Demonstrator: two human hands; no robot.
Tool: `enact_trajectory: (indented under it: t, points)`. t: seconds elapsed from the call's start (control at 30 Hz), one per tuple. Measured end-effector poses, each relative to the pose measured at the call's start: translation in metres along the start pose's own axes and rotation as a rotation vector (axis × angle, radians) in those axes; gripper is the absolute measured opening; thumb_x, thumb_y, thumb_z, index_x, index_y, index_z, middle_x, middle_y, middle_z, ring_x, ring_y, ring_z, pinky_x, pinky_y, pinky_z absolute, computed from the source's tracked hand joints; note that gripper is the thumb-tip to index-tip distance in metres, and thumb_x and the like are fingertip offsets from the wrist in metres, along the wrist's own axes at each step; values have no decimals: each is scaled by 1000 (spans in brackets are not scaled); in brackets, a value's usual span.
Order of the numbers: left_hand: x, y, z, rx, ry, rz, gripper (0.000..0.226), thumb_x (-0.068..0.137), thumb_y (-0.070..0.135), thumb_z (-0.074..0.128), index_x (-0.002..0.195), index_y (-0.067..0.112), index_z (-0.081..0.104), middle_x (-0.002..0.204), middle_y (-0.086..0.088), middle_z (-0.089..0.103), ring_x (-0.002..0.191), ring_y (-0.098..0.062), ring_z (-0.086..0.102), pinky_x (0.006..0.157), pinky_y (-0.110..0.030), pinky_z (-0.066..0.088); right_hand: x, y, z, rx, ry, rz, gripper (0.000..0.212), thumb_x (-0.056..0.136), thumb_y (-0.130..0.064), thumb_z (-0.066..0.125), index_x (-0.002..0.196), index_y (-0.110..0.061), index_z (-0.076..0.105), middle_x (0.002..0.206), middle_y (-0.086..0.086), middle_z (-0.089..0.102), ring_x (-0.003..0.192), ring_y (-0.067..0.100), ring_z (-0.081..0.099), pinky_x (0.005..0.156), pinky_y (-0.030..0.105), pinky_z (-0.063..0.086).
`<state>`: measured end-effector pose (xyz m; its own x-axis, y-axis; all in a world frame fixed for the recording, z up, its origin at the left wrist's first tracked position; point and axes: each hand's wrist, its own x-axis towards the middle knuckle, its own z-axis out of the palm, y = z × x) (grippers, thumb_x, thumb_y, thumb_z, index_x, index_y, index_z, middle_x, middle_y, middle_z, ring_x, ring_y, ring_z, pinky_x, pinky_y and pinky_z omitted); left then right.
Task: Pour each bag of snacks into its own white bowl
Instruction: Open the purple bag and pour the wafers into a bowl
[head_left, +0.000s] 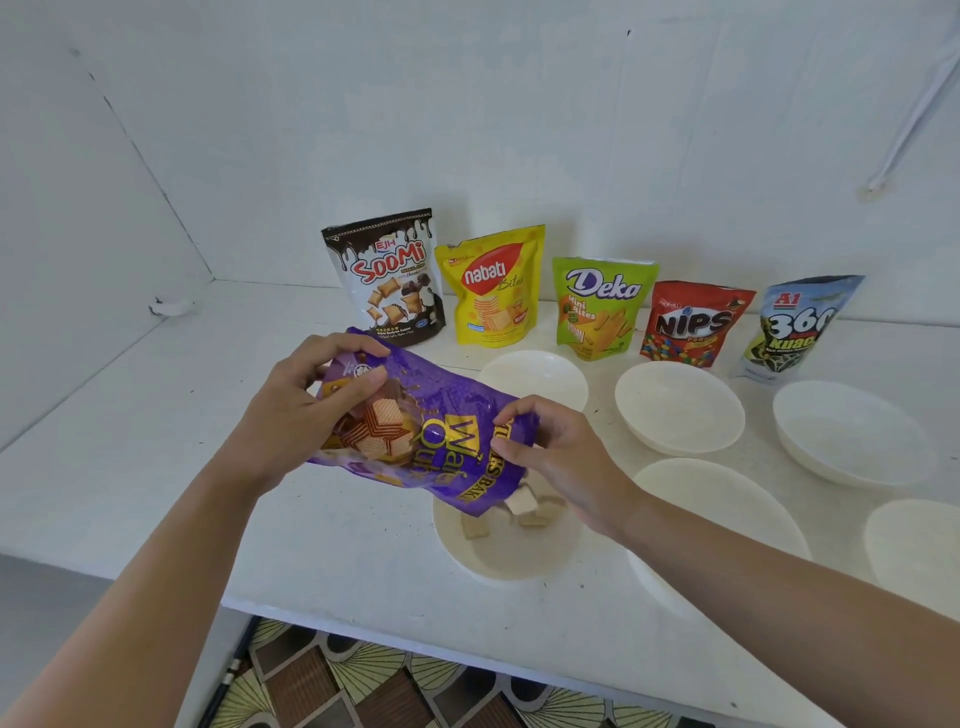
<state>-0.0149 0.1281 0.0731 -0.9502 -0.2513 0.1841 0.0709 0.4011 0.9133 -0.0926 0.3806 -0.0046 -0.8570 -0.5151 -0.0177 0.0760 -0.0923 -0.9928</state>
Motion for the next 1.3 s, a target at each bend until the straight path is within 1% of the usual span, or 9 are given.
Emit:
enact_trajectory:
  t: [0.2,0.3,0.4,0.63,0.77,0.93,1.07,1.17,1.3]
  points:
    - [8,18,-5,5,20,63,21,92,30,67,112,29,71,126,1,61,119,-24,63,71,-33,64,2,-11,3,-8,34,-109,21,83,-3,78,91,-20,69,97,3,74,90,15,71,74,36,58]
    - [9,22,-1,72,-25,90,20,89,33,70,108,32,73,122,1,61,115,-14,63,74,-27,62,2,-6,0,-68,18,-57,19,81,-6,80,90,-17,68,98,8,75,93,22,73,74,40,59]
    - [9,20,4,202,-107,108,22,89,35,70,111,35,72,119,4,59,116,-9,58,79,-26,60,1,1,0,-155,-21,39,18,79,-6,82,85,-15,68,88,3,75,85,14,72,68,29,59]
    - [10,23,4,11,-13,54,17,93,28,68,109,29,72,122,-2,63,110,-17,67,64,-22,59,3,-12,-3,-51,69,-46,16,85,-2,76,87,-15,66,99,5,72,88,17,73,65,28,57]
    - [13,25,4,85,-62,102,21,91,31,69,111,29,72,123,0,62,114,-13,64,69,-21,59,4,-7,-1,-109,86,-12,19,84,-4,78,83,-20,67,99,7,72,94,23,72,69,34,59]
    - [13,20,11,163,-122,84,22,90,35,70,112,35,72,125,2,60,119,-16,58,72,-19,58,0,-3,-3,-159,47,88,16,82,-4,79,85,-12,66,87,-1,73,77,4,70,61,18,52]
    - [13,24,11,52,-74,53,19,92,31,69,110,31,72,122,-4,64,111,-21,67,71,-28,62,0,-7,-5,-77,134,-49,17,84,0,76,84,-13,65,91,4,73,86,19,71,67,31,56]
    - [14,29,9,-29,-13,64,16,92,28,70,107,30,73,119,-8,67,108,-27,69,73,-38,65,1,-6,-3,-104,229,-216,22,83,-6,76,79,-23,63,86,4,69,81,19,66,70,40,55]
    - [14,36,10,45,-26,137,19,90,26,72,109,27,74,120,-4,65,107,-15,67,69,-20,59,0,3,-1,-122,197,-173,25,84,-6,75,75,-24,61,86,4,68,82,20,64,71,43,54]
